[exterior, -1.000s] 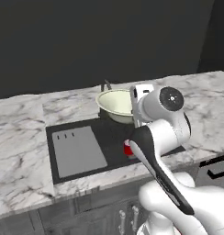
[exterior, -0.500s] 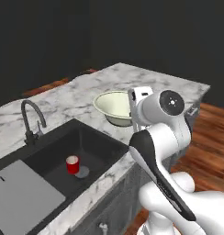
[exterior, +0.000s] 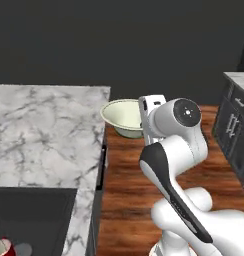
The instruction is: Pick the mug and place it in the sink. Pick the bowl and place it in the open cabinet and then close the cabinet.
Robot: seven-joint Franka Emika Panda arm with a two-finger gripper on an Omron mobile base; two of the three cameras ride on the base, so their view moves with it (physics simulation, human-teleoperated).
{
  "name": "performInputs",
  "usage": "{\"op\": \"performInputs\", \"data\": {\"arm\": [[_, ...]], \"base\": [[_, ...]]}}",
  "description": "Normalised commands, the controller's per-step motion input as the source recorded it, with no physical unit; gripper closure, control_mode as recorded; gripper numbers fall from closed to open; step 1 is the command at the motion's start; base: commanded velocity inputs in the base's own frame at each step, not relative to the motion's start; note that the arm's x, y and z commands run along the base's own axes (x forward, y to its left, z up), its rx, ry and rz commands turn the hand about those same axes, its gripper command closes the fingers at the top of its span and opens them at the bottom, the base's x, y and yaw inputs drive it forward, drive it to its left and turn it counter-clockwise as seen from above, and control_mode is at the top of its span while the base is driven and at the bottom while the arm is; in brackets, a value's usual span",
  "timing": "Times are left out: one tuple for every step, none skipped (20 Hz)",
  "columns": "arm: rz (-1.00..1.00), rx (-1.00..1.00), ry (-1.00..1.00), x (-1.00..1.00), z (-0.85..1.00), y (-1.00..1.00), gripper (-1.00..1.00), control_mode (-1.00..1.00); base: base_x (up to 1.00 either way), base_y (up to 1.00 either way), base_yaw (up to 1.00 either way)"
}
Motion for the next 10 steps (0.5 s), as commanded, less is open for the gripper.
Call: {"op": "performInputs", "data": {"arm": [[0.0,0.0,0.0,0.0,0.0,0.0,1.0,1.0],[0.0,0.0,0.0,0.0,0.0,0.0,1.0,1.0],[0.0,0.0,0.0,0.0,0.0,0.0,1.0,1.0],[0.0,0.0,0.0,0.0,0.0,0.0,1.0,1.0],[0.0,0.0,0.0,0.0,0.0,0.0,1.0,1.0],[0.0,0.0,0.0,0.0,0.0,0.0,1.0,1.0],[0.0,0.0,0.0,0.0,0.0,0.0,1.0,1.0],[0.0,0.0,0.0,0.0,0.0,0.0,1.0,1.0],[0.0,0.0,0.0,0.0,0.0,0.0,1.0,1.0],[0.0,0.0,0.0,0.0,0.0,0.0,1.0,1.0]], "base": [[0.0,0.0,-1.0],[0.0,0.0,-1.0],[0.0,0.0,-1.0],[0.0,0.0,-1.0],[0.0,0.0,-1.0],[0.0,0.0,-1.0],[0.0,0.0,-1.0],[0.0,0.0,-1.0],[0.0,0.0,-1.0],[0.0,0.0,-1.0]]}}
